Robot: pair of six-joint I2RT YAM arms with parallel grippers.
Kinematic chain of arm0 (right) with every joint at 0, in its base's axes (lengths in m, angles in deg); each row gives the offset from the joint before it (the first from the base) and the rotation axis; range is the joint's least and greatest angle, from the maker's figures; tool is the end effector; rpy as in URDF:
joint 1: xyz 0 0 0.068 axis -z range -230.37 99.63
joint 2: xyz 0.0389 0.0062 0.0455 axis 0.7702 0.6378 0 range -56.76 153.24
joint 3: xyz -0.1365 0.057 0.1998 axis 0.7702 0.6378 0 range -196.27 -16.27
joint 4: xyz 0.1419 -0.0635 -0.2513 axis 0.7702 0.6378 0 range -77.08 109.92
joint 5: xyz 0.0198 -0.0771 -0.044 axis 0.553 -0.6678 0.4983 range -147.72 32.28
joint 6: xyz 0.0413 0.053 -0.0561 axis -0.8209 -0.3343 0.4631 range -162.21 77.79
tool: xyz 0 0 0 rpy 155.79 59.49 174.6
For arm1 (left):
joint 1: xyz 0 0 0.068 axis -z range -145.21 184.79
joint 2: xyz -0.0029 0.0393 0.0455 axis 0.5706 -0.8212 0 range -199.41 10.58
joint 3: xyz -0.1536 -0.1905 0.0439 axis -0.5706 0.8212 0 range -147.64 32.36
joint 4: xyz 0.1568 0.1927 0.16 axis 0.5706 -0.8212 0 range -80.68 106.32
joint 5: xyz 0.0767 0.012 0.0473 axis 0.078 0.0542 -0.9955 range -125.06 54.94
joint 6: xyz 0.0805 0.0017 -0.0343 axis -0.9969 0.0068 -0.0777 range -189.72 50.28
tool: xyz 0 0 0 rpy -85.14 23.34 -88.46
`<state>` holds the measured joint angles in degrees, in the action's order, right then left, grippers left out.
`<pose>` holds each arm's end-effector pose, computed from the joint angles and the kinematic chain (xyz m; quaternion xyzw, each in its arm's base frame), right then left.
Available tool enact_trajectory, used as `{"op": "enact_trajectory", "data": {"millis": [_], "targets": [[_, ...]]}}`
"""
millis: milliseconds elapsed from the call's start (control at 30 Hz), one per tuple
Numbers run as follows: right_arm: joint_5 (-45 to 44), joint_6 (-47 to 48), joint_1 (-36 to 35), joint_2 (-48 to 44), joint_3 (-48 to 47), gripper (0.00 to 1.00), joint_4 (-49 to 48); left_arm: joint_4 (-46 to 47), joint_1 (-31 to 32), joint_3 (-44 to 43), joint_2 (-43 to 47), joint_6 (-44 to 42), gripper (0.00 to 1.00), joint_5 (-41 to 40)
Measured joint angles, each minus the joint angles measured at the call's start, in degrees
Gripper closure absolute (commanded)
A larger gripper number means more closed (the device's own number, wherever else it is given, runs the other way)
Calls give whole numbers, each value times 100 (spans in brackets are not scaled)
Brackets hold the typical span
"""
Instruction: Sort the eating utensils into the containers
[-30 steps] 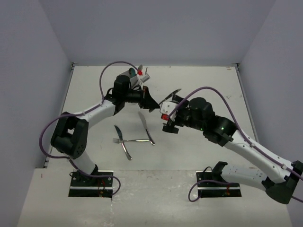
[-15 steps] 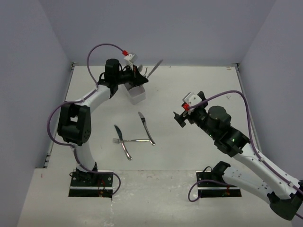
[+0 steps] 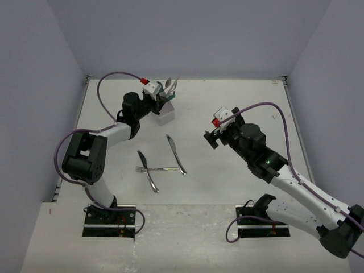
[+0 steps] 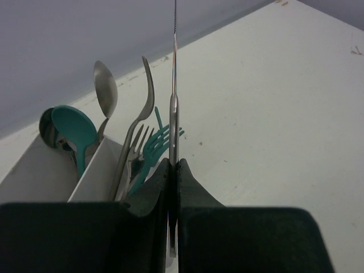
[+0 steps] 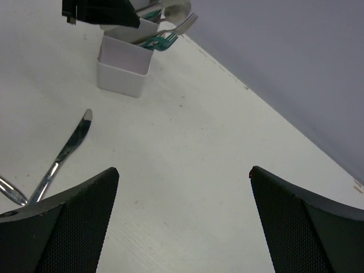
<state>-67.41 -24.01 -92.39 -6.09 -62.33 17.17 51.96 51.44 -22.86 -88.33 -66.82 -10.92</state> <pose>0.2333 0.1927 0.3123 -0.3322 0.6823 0.0710 0.6473 0.4174 -0.1579 0.1784 0.2245 0.7166 -0.2645 0.6051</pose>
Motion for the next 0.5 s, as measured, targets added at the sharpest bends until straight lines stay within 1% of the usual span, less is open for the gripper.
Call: {"op": "enact_trajectory", "data": {"millis": [133,233,367,500], "targets": [[-2,-26,46,332,0,1,2,553,-2,4,-179,-273,100,-85],[0,-44,96,363,-7,1,2,798,0,26,-332,-411,100,-81],[2,-61,162,363,-63,1,-7,1285,-2,313,-448,-481,100,-50],[22,-63,192,367,-68,1,-9,1438,-2,452,-605,-616,100,66]]}}
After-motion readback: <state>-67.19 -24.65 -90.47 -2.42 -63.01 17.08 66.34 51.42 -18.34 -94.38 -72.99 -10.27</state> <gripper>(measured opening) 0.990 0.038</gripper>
